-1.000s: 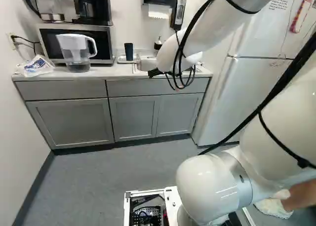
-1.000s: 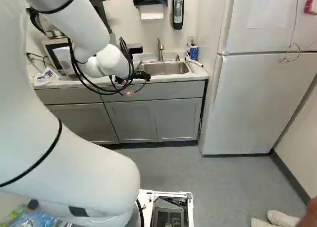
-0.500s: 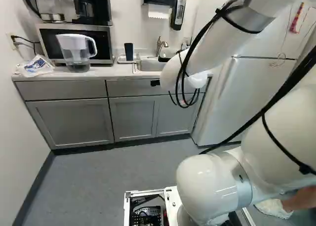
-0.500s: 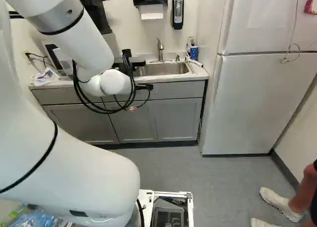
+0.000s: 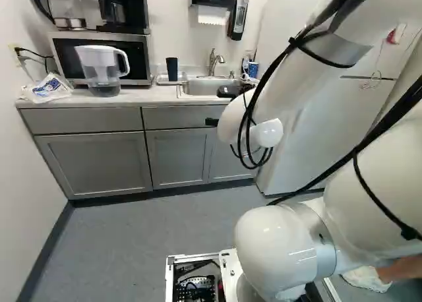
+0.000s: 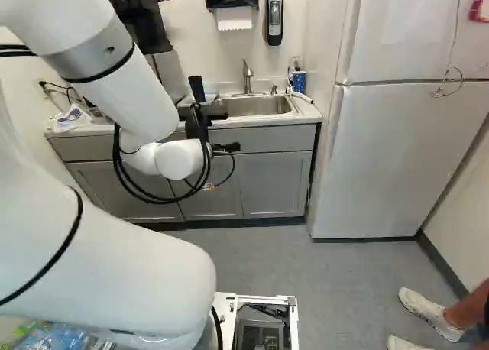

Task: Rinse the cup and place it in the tray

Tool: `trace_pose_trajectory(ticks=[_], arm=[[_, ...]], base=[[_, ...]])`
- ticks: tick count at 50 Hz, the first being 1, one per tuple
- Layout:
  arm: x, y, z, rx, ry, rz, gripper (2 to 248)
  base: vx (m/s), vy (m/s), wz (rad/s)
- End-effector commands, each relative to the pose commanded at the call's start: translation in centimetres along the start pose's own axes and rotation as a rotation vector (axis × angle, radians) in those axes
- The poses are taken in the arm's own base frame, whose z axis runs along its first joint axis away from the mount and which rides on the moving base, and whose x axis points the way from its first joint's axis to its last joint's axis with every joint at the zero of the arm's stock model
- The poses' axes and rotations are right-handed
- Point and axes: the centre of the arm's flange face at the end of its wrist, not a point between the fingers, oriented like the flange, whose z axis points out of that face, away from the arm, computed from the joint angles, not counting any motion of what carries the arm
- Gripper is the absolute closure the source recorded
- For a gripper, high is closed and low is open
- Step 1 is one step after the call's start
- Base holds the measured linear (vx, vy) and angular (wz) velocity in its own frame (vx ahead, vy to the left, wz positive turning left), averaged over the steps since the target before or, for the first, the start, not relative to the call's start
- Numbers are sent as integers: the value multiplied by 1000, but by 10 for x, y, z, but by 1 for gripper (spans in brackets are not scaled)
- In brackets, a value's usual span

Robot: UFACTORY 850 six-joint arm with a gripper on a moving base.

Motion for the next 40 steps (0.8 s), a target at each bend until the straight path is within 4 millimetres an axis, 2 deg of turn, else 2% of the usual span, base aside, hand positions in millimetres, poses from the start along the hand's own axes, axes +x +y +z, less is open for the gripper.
trace_pose_trajectory(ticks=[23, 40], arm=[[-34, 6, -18, -32, 51, 3, 3], [-48, 9, -27, -49, 74, 3, 3]], base=[[0, 0, 0], [0, 0, 0]])
